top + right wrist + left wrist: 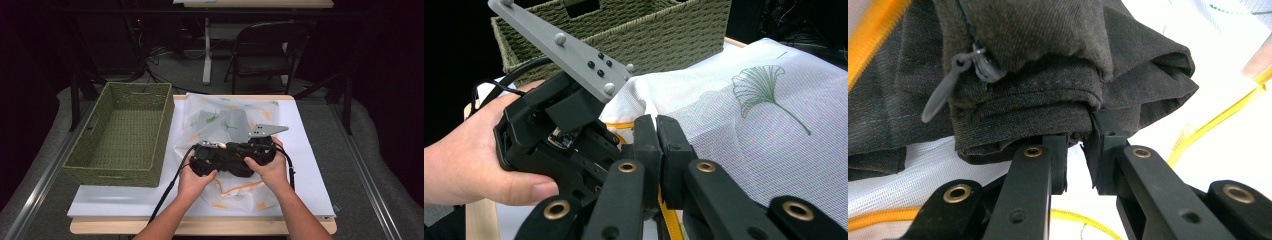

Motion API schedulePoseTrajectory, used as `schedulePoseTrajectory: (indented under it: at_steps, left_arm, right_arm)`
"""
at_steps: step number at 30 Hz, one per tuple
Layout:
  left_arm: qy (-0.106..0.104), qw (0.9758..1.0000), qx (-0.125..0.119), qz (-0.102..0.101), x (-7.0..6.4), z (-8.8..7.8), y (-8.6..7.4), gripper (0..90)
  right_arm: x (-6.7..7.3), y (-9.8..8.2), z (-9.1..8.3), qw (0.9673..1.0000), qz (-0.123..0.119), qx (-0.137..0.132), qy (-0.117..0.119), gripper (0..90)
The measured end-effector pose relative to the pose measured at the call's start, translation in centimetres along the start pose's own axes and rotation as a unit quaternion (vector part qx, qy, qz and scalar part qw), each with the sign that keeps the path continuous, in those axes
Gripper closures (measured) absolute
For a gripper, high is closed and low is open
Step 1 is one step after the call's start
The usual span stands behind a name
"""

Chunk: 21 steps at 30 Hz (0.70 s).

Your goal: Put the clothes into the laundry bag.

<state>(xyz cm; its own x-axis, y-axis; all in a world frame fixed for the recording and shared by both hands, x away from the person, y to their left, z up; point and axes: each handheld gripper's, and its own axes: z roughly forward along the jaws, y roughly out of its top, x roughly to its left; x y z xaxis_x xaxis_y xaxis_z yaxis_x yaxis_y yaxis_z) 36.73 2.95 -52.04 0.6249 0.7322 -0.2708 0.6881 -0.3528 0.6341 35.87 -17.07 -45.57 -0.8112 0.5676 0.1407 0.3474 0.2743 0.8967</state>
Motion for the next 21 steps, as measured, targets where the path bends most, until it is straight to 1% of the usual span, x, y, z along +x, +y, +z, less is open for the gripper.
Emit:
schedulePoseTrajectory:
  at_steps: [2,6,7,9,11,12,13,21]
  left_arm:
    - [-0.001,1.0000,-0.001,-0.004,0.0,0.0,0.2,80.3]
    - [-0.002,1.0000,-0.006,-0.006,0.0,-0.1,0.4,80.5]
    - [-0.002,1.0000,-0.004,-0.003,0.0,-0.1,0.5,80.5]
    - [-0.002,1.0000,-0.007,-0.006,0.0,-0.1,0.7,80.5]
    - [0.000,1.0000,-0.006,-0.002,0.0,-0.2,0.8,80.5]
    - [0.000,1.0000,-0.006,-0.004,0.0,-0.2,0.8,80.5]
    - [0.002,1.0000,-0.008,0.000,0.0,-0.2,0.9,80.5]
    - [0.009,0.9999,-0.009,0.000,0.1,-0.3,1.7,80.5]
  right_arm:
    - [0.0,0.0,0.0,1.0000,0.000,0.000,0.001,88.4]
    - [0.0,0.0,0.0,1.0000,0.000,0.001,0.000,88.4]
    - [0.0,0.0,0.0,1.0000,-0.001,0.002,0.001,88.4]
    - [0.0,0.0,0.1,1.0000,-0.002,0.002,0.000,88.4]
    - [0.0,0.0,0.0,1.0000,-0.002,0.001,0.001,88.4]
    - [0.0,0.0,0.0,1.0000,-0.001,0.001,0.001,88.4]
    - [0.0,0.0,0.0,1.0000,0.000,0.002,0.001,88.4]
    - [0.0,0.0,0.0,1.0000,-0.003,0.004,0.001,88.5]
